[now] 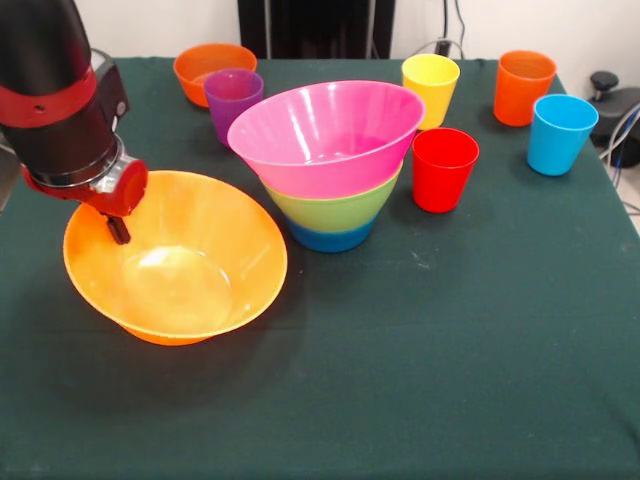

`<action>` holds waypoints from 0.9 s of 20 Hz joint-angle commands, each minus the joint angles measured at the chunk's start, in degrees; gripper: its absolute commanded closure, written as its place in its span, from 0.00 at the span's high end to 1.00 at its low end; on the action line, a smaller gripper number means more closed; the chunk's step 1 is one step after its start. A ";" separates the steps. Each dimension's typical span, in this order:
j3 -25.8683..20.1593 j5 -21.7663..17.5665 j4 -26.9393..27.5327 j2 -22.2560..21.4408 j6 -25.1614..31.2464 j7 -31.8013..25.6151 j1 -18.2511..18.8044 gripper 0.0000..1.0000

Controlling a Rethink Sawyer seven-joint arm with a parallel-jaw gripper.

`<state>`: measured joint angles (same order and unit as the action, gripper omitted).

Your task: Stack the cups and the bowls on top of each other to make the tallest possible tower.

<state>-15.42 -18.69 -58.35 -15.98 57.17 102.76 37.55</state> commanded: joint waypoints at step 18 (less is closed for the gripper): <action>-2.36 -3.66 -5.36 -1.82 -1.37 -10.12 -1.59 0.00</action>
<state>-15.59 -18.76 -58.45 -16.72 57.17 102.76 37.51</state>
